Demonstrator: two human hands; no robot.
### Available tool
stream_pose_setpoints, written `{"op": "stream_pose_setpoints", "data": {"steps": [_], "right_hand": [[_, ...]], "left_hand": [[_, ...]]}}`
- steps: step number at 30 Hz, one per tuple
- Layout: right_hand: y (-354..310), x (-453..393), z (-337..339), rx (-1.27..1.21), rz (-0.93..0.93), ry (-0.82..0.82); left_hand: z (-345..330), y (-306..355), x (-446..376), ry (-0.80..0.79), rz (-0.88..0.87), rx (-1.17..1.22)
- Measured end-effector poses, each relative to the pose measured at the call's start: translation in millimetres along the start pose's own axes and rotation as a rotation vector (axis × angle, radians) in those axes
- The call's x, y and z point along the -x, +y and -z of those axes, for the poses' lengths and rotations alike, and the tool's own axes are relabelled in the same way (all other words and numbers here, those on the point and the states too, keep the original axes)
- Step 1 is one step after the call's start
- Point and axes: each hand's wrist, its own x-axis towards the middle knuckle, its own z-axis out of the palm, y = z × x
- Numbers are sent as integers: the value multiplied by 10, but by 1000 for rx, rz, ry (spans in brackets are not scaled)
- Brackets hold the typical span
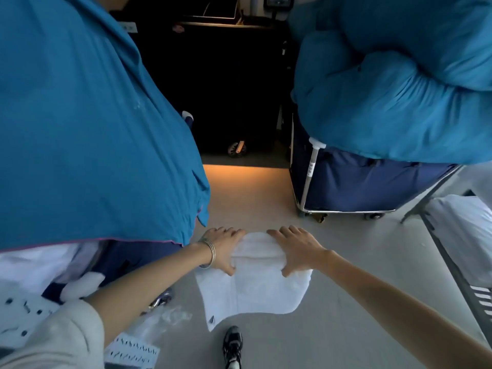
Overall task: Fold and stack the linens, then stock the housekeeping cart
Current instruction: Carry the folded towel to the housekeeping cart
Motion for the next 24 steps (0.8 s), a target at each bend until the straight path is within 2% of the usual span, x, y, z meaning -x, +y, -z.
{"op": "stream_pose_setpoints", "data": {"steps": [10,24], "right_hand": [[556,-1435,588,23,-49,71],[1567,-3029,806,-50,33,-71]], "left_hand": [[659,-1140,-1192,52,-34,-59],[926,-1992,-2746,-90,13,82]]}}
